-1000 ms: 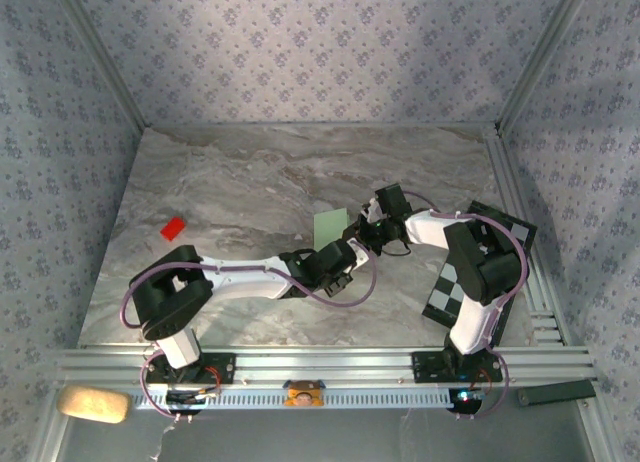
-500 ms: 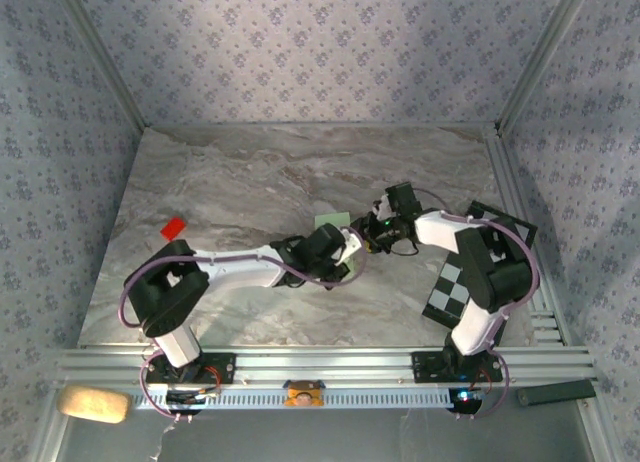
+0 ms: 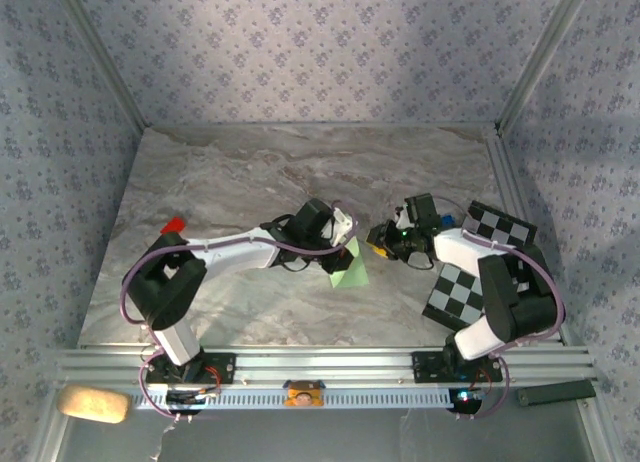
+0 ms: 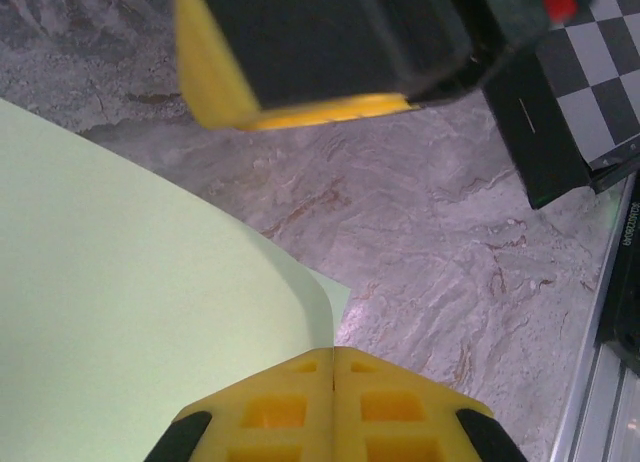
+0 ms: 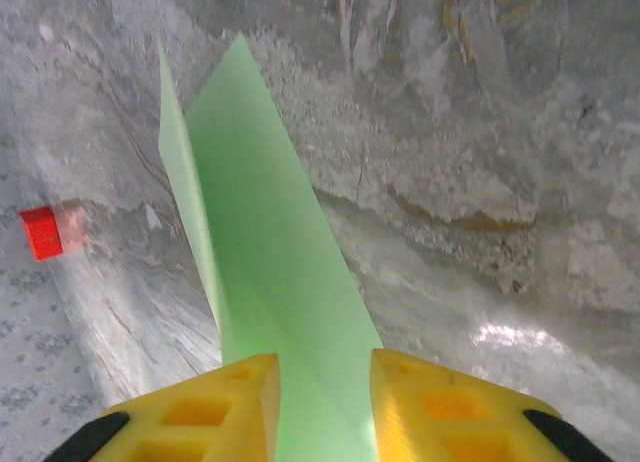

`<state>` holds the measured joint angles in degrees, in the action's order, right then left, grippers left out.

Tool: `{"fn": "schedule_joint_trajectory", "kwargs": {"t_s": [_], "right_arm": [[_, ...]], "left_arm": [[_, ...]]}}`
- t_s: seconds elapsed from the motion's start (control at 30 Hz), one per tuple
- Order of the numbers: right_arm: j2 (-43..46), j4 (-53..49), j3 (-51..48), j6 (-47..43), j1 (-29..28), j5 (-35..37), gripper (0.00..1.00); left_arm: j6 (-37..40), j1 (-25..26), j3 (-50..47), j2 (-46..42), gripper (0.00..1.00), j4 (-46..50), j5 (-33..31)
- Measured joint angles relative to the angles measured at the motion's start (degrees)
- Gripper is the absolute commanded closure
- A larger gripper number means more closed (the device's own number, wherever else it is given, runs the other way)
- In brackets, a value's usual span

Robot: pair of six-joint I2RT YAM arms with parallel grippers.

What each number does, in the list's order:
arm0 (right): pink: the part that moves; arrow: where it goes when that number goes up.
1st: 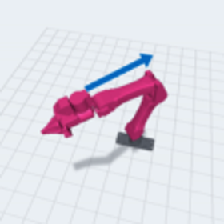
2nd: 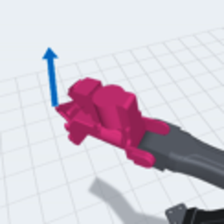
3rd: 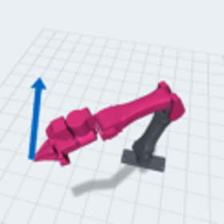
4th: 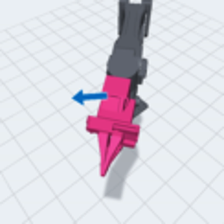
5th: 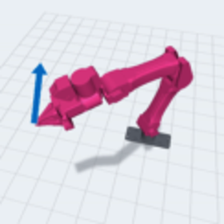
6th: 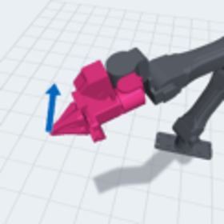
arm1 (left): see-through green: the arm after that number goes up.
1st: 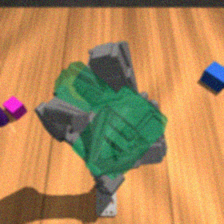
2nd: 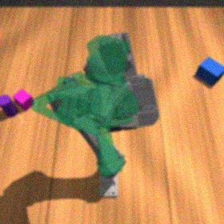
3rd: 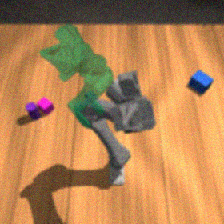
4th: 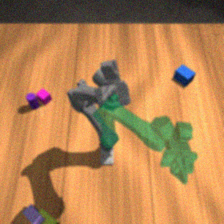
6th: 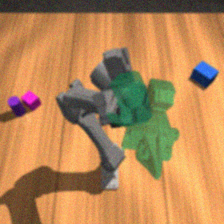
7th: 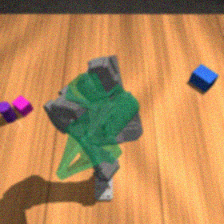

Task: Fold a paper plane with a square sheet of paper (pick it up from the middle)
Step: Fold the triangle a second time at the center of the table.

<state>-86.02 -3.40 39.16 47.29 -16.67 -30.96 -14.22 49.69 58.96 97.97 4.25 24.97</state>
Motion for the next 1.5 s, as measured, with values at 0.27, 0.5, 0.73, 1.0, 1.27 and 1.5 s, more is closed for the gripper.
{"fn": "schedule_joint_trajectory", "kwargs": {"t_s": [0.27, 0.5, 0.73, 1.0, 1.27, 1.5], "right_arm": [[0.52, -0.74, -0.57, -0.26, -2.25, -1.75, 0.92], [0.52, -1.66, -2.73, -0.15, -6.88, -2.45, 0.95], [-0.15, -2.49, -3.28, -0.17, -7.37, -2.47, 0.95], [-3.72, -4.20, -2.93, -0.70, -8.57, -2.19, 0.96], [-5.05, -10.64, 1.25, -4.72, -9.73, 1.22, 0.97], [-5.11, -11.89, 1.84, -5.75, -9.90, 1.81, 0.96]], "left_arm": [[-1.75, -1.33, 0.00, 1.05, 1.00, 0.20, 1.25], [-2.03, -1.33, 0.00, 1.27, 1.00, 0.28, 1.20], [-2.43, -1.33, 0.00, 2.23, 1.00, 0.26, 1.20], [-2.43, -1.33, 0.00, 2.71, 1.00, 0.63, 1.18], [-2.36, -3.74, 0.37, 4.70, 1.00, 1.27, 3.37], [-1.40, -5.70, 1.49, 6.99, 1.00, 2.93, 4.33]]}}
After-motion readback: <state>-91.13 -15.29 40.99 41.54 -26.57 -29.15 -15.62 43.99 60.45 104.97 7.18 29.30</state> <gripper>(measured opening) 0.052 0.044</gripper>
